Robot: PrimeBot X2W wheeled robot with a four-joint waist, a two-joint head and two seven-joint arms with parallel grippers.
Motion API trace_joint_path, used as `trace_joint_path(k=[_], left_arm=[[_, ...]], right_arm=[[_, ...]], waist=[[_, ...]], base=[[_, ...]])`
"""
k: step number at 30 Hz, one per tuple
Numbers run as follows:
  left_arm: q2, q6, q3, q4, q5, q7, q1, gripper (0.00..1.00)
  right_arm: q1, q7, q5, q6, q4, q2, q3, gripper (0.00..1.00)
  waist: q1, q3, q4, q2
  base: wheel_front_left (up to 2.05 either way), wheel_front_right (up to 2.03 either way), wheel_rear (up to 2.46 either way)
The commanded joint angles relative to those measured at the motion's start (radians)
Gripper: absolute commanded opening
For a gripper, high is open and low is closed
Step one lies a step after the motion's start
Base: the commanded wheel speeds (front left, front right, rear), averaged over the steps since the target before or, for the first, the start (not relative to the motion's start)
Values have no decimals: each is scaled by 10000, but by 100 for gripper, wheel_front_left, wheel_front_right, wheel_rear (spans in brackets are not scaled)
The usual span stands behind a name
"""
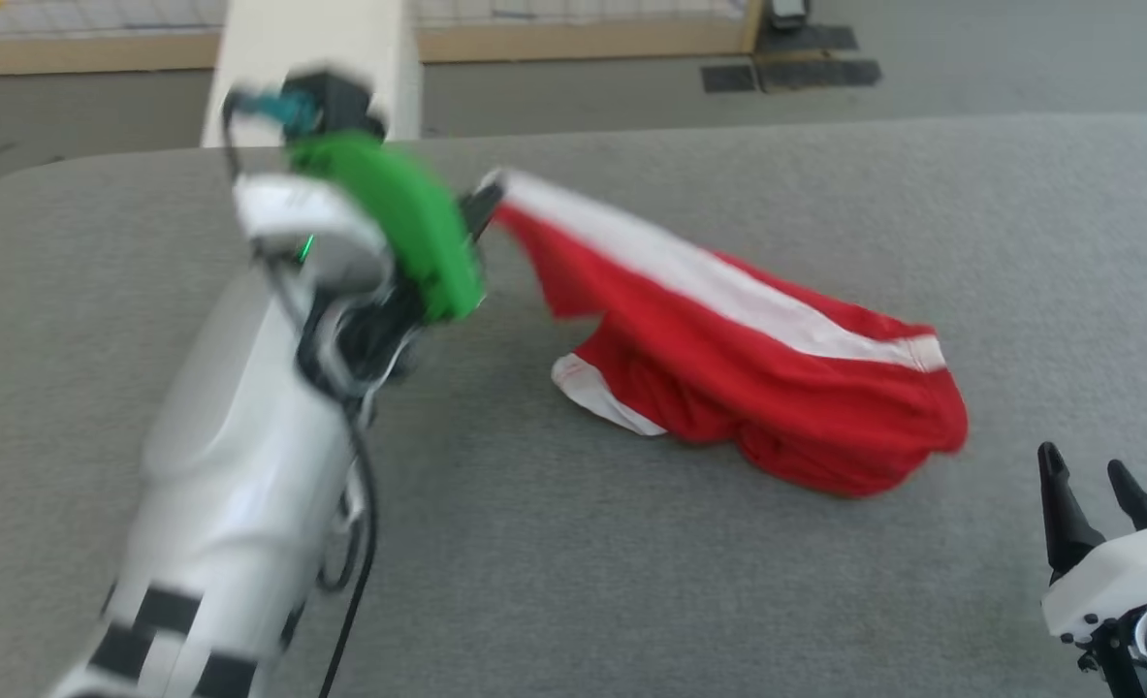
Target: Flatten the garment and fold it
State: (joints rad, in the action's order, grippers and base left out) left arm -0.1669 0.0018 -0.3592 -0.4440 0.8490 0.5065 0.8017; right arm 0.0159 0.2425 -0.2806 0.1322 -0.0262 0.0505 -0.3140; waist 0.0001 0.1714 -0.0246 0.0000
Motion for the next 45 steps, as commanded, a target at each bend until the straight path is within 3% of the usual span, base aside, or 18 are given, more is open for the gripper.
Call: trace_joint_path(k=[1, 9, 15, 16, 17, 22, 27, 31, 37, 45], left_arm=[[-240, 213, 148, 203, 132, -96, -784, 0], [-691, 1351, 875, 1204, 826, -344, -4850, 0], [-415, 1633, 1060, 1332, 1225, -534, -6215, 0], [-373, 1614, 1103, 1366, 1263, -617, -6255, 25], [-318, 1567, 1173, 1448, 1307, -758, -6260, 100], [-409, 1120, 1707, 2077, 1126, -2146, -6291, 100], [-856, 562, 2145, 2690, -317, -5157, -6869, 100], [-861, 611, 2014, 2711, -1545, -7033, -7281, 100], [-516, 657, 1750, 2765, -2681, -7623, -7346, 100], [167, 499, 1793, 2985, -3336, -7678, -7118, 100]], right_arm=[[-124, 47, 47, -15, 50, -3, 33, 100], [-376, 208, -4, -15, 111, -3, 262, 100], [-398, 306, -13, -15, 189, -3, 403, 100], [-391, 315, -13, -15, 196, -3, 420, 100], [-387, 325, -12, -15, 201, -3, 430, 100], [-332, 372, 6, -15, 225, -3, 570, 100], [-188, 450, 132, -15, 387, -3, 704, 100], [122, 699, 429, -15, 599, -3, 880, 100], [1333, 1700, 1160, -15, 603, 164, 1704, 100], [3817, 3734, 1500, -15, -761, 1303, 3635, 100]], waist=[[-1, -757, 870, 0], [-1, -1047, 1389, 0], [-1, -978, 1503, 0], [-1, -972, 1505, 0], [-1, -974, 1512, 0], [-1, -1012, 1374, 0], [-1, -905, 1231, 0], [-1, -657, 1323, 0], [-1, -177, 1591, 0], [-1, 643, 2135, 0]], base=[[0, 0, 0], [0, 0, 0], [0, 0, 0], [0, 0, 0], [0, 0, 0], [0, 0, 0], [0, 0, 0], [0, 0, 0], [0, 0, 0], [0, 0, 0]])
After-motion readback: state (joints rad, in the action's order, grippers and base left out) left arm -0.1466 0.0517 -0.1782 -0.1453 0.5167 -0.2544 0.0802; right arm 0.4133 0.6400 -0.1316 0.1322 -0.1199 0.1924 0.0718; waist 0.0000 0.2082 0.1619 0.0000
